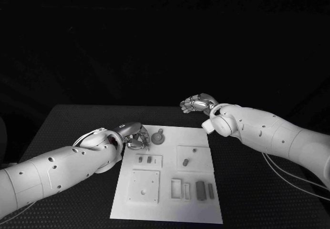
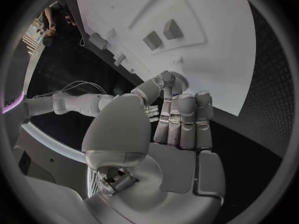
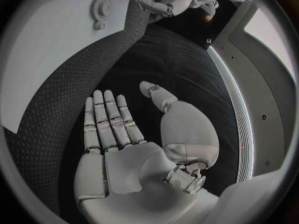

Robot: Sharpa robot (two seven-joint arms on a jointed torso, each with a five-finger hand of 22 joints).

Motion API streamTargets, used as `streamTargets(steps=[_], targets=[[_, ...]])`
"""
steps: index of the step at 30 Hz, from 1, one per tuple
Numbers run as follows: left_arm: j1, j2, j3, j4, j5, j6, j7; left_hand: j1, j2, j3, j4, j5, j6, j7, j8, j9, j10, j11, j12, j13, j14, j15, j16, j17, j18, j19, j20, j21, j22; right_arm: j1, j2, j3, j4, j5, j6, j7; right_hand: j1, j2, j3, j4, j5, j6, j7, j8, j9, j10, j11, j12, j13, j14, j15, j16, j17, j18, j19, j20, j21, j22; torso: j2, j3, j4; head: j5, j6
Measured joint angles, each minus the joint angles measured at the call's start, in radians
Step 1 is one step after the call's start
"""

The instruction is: Assemble the parts on the task board

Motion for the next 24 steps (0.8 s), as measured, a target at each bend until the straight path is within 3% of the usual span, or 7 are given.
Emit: streamTargets(steps=[24], targets=[[-0.008,0.009,-0.002,-0.022,-0.018,0.066,-0.021,-0.005,-0.005,0.006,0.000,0.002,-0.002,-0.002,-0.002,0.000,0.009,-0.001,0.000,0.000,0.004,0.004,-0.004,-0.004,-0.004,0.000,0.000,0.000,0.001,0.000,-0.001,0.000,0.002,0.000,0.000,0.000,0.000,0.000,0.000,0.000,0.000,0.000,0.000,0.005,-0.001,0.000,0.000,0.000,0.000,0.000,0.000,0.000,-0.001,0.000,0.000,0.000,-0.004,0.001,0.000,0.0010,-0.0013,0.000,-0.004]])
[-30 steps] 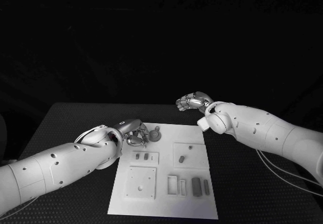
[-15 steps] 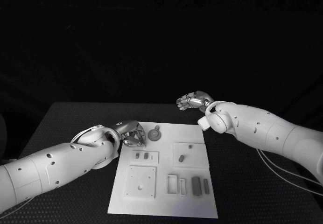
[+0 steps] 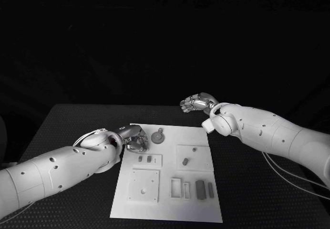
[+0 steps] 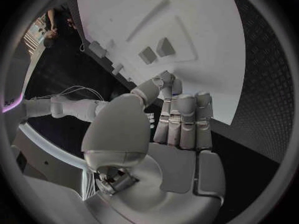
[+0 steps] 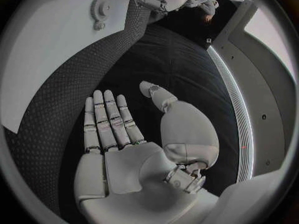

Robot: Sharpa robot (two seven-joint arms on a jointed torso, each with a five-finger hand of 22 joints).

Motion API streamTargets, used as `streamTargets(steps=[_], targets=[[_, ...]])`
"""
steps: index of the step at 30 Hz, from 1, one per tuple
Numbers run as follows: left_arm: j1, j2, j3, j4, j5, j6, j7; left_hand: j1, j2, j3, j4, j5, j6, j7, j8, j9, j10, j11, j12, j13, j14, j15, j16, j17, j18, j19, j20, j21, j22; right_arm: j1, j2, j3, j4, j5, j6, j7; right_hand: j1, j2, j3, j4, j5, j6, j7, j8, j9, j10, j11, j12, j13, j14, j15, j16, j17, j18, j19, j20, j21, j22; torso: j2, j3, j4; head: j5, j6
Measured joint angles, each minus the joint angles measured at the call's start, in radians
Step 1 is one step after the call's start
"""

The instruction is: Assemble the parts on the task board

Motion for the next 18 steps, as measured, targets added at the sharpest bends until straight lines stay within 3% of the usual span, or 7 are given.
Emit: streamTargets(steps=[18], targets=[[0.000,0.020,0.000,-0.017,-0.005,0.000,0.000,0.003,0.003,0.000,0.000,-0.002,0.001,0.004,-0.003,-0.002,0.022,0.007,-0.007,0.001,0.001,0.001,0.000,-0.002,-0.007,0.000,0.000,0.000,0.000,0.000,0.001,0.000,0.003,0.000,0.000,0.000,0.000,0.000,0.000,0.000,0.000,0.000,0.000,0.000,-0.001,0.000,0.000,0.000,0.000,0.000,0.000,0.000,-0.001,0.000,0.000,0.000,0.000,0.002,0.000,0.0016,-0.0007,0.005,0.002]])
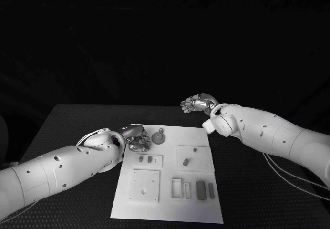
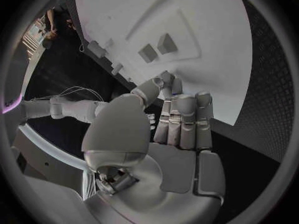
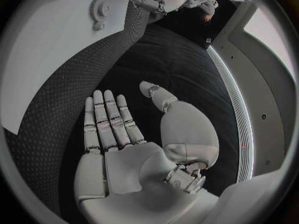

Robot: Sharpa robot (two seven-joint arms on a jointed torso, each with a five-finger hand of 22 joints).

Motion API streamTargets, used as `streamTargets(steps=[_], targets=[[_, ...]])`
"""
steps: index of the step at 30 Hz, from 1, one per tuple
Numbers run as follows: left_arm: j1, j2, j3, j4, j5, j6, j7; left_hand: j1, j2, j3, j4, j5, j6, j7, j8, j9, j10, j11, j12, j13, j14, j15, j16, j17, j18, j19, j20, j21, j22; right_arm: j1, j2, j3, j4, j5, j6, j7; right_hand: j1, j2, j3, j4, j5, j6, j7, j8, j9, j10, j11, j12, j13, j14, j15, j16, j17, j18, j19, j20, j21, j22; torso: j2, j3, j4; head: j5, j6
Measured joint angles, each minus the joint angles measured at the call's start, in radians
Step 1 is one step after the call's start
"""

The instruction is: Assemble the parts on the task board

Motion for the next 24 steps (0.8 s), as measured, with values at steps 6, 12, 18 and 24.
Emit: streamTargets(steps=[6,12,18,24], targets=[[0.000,0.006,-0.003,-0.004,-0.008,0.011,-0.004,0.005,0.000,0.003,-0.003,0.001,0.000,0.000,-0.001,0.005,0.000,0.000,-0.001,0.021,-0.001,-0.001,0.000,0.000,0.010,0.000,0.000,0.000,0.000,0.000,0.000,0.000,0.000,0.000,0.000,0.000,0.000,0.000,0.000,0.000,0.000,0.000,0.000,0.000,0.000,0.000,0.000,0.000,0.000,0.000,0.000,0.000,0.000,0.000,0.000,0.000,0.000,0.000,0.000,-0.0002,-0.0002,-0.001,0.000],[0.005,0.010,-0.006,-0.005,-0.028,0.030,-0.012,0.003,0.001,0.004,-0.004,0.002,0.000,0.000,-0.002,0.002,0.001,0.000,-0.001,0.027,-0.001,-0.001,-0.003,-0.001,0.010,0.000,0.000,0.000,0.000,0.000,0.000,0.000,0.000,0.000,0.000,0.000,0.000,0.000,0.000,0.000,0.000,0.000,0.000,0.000,0.000,0.000,0.000,0.000,0.000,0.000,0.000,0.000,0.000,0.000,0.000,0.000,0.000,0.000,0.000,-0.0008,-0.0002,-0.002,-0.003],[0.008,0.012,-0.010,-0.004,-0.052,0.045,-0.020,0.005,0.006,0.007,-0.007,0.008,-0.005,-0.001,0.001,-0.001,0.007,-0.004,0.002,0.025,-0.002,-0.001,-0.004,-0.002,0.012,0.000,0.000,0.000,0.000,0.000,0.000,0.000,0.000,0.000,0.000,0.000,0.000,0.000,0.000,0.000,0.000,0.000,0.000,0.000,0.000,0.000,0.000,0.000,0.000,0.000,0.000,0.000,0.000,0.000,0.000,0.000,0.000,0.001,0.000,-0.0016,0.0000,-0.004,-0.005],[0.007,0.022,-0.014,-0.015,-0.070,0.045,-0.027,0.005,0.006,0.007,-0.007,0.008,0.000,-0.004,0.002,0.000,0.007,-0.004,0.003,0.023,-0.001,-0.001,-0.004,-0.002,0.012,0.000,0.000,0.000,0.000,0.000,0.000,0.000,0.000,0.000,0.000,0.000,0.000,0.000,0.000,0.000,0.000,0.000,0.000,0.000,0.000,0.000,0.000,0.000,0.000,0.000,0.000,0.000,0.000,0.000,0.000,0.000,0.000,0.001,0.000,-0.0015,0.0007,-0.005,-0.007]])
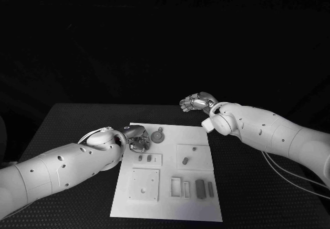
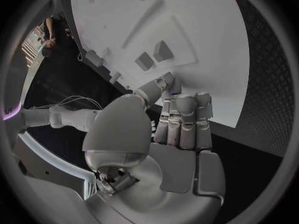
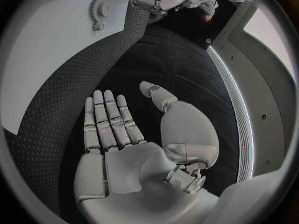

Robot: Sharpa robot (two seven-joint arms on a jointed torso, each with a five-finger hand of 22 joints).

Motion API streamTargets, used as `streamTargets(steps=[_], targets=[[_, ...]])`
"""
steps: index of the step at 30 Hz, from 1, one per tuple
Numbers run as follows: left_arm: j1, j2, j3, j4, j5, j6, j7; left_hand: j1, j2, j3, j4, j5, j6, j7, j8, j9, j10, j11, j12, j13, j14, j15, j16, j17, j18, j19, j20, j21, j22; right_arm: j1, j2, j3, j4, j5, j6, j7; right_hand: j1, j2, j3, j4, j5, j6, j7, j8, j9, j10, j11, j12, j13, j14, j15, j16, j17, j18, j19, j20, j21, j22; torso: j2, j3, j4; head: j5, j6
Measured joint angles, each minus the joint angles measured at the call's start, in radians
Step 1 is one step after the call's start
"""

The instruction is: Assemble the parts on the task board

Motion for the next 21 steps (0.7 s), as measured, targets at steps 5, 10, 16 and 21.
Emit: streamTargets(steps=[5,10,16,21], targets=[[-0.004,0.009,-0.002,-0.010,-0.011,-0.003,-0.004,0.000,0.000,0.000,0.000,0.000,0.000,0.000,0.000,0.003,0.000,0.000,0.000,0.001,0.000,0.000,0.000,0.000,0.000,0.000,0.000,0.000,0.000,0.000,0.002,0.000,0.000,0.000,0.000,0.000,0.000,0.000,0.000,0.000,0.000,0.000,0.000,0.000,-0.001,0.000,0.000,0.000,0.000,0.000,0.000,0.000,0.000,0.000,0.000,0.000,0.000,0.000,0.000,-0.0007,0.0000,0.000,0.000],[-0.006,0.005,-0.003,-0.005,-0.014,-0.013,-0.005,0.000,0.000,0.000,0.000,0.000,0.000,0.000,0.000,-0.001,-0.001,0.001,0.000,0.001,0.000,0.000,0.000,-0.001,0.000,0.000,0.000,0.000,0.000,0.000,0.001,0.000,-0.001,0.000,0.000,0.000,0.000,0.000,0.000,0.000,0.000,0.000,0.000,0.000,-0.001,0.000,0.000,0.000,0.000,0.000,0.000,0.000,-0.001,0.000,0.000,0.000,-0.004,0.000,0.000,-0.0006,-0.0008,0.001,-0.001],[-0.009,0.000,-0.005,0.001,-0.009,-0.026,-0.007,0.001,-0.002,-0.002,0.002,0.010,-0.051,0.021,-0.029,-0.018,-0.010,0.010,-0.011,0.003,0.000,0.000,0.000,-0.005,-0.001,0.000,0.000,0.000,0.000,0.000,0.001,0.000,-0.001,0.000,0.000,0.000,0.000,0.000,0.000,0.000,0.000,0.000,0.000,0.000,-0.001,0.000,0.000,0.000,0.000,0.000,0.000,0.000,-0.001,0.000,0.000,0.000,-0.004,0.001,0.000,-0.0007,-0.0007,-0.002,-0.001],[-0.012,-0.003,-0.007,0.000,-0.005,-0.030,-0.008,0.007,-0.018,-0.003,0.003,0.010,-0.091,0.016,-0.049,-0.028,-0.020,0.013,-0.019,0.003,-0.005,0.005,0.000,-0.008,-0.001,0.000,0.000,0.000,0.000,0.000,0.001,0.000,-0.001,0.000,0.000,0.000,0.000,0.000,0.000,0.000,0.000,0.000,0.000,0.000,-0.001,0.000,0.000,0.000,0.000,0.000,0.000,0.000,-0.001,0.000,0.000,0.000,-0.004,0.001,0.000,-0.0004,-0.0007,-0.004,-0.001]])
